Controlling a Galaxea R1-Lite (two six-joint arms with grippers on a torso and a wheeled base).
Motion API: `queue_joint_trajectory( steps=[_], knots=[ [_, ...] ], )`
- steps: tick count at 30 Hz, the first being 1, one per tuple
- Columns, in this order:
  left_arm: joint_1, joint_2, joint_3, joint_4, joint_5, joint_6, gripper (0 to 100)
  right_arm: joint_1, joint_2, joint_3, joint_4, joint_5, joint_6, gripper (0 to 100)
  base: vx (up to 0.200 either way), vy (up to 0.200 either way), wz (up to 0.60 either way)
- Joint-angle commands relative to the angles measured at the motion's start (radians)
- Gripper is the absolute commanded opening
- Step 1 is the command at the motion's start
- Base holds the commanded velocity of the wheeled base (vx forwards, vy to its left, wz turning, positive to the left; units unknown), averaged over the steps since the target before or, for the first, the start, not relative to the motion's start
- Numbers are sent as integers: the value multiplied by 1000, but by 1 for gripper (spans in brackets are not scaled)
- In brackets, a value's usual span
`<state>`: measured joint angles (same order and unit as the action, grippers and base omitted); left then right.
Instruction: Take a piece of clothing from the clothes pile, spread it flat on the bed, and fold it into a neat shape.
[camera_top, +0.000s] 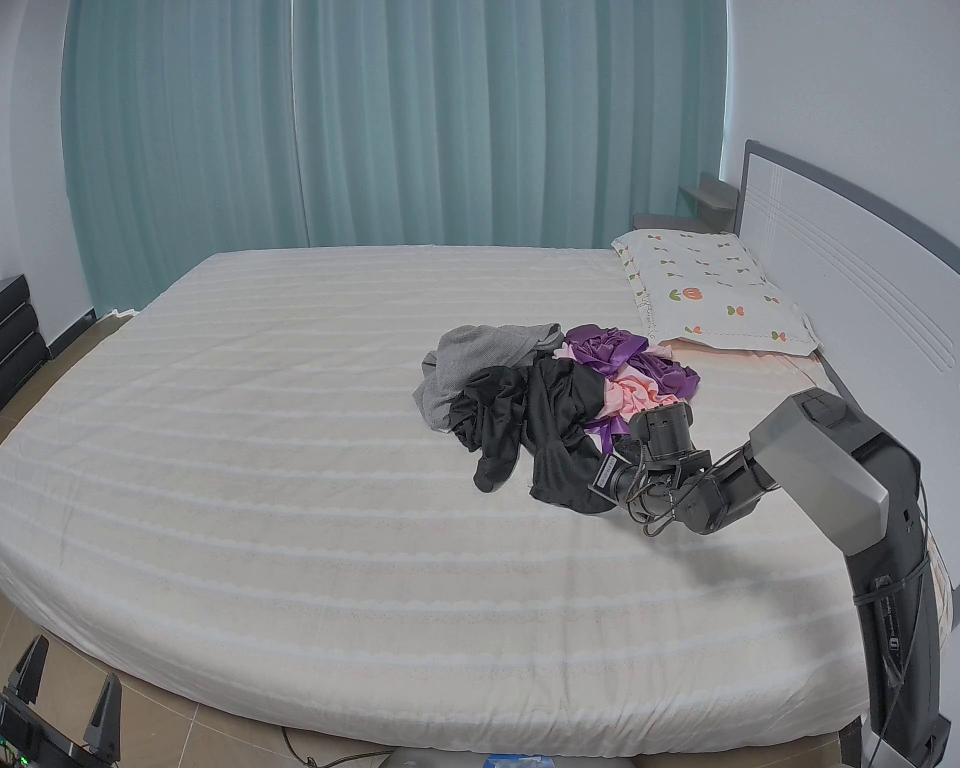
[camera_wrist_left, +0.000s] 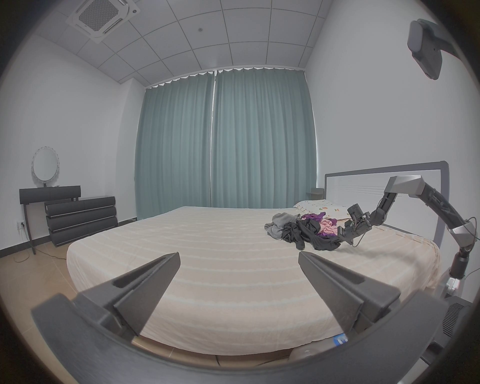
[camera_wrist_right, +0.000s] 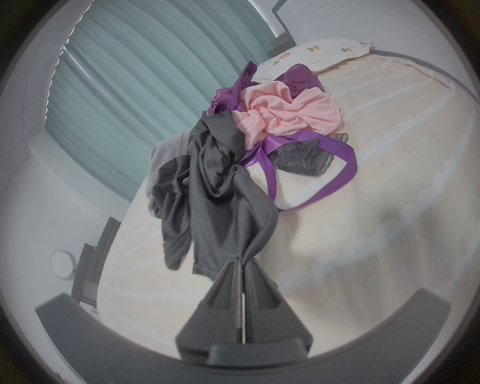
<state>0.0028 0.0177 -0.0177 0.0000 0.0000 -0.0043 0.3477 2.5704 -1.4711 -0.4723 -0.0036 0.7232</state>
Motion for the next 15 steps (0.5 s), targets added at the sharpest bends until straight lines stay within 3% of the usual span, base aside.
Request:
queue_joint_trajectory(
  steps=[1,5,9,12,15],
  knots=[
    [0,-13,18,0,0,0,100,-3,-222,213,-26,97,61,0,0,0,0],
    [0,-13,18,0,0,0,100,-7,-360,402,-126,151,79,0,0,0,0],
    [0,-13,18,0,0,0,100,7,-500,611,-321,197,133,0,0,0,0],
    [0,-13,18,0,0,0,100,33,-589,721,-430,205,136,0,0,0,0],
    [0,-13,18,0,0,0,100,54,-681,762,-448,205,136,0,0,0,0]
  ],
)
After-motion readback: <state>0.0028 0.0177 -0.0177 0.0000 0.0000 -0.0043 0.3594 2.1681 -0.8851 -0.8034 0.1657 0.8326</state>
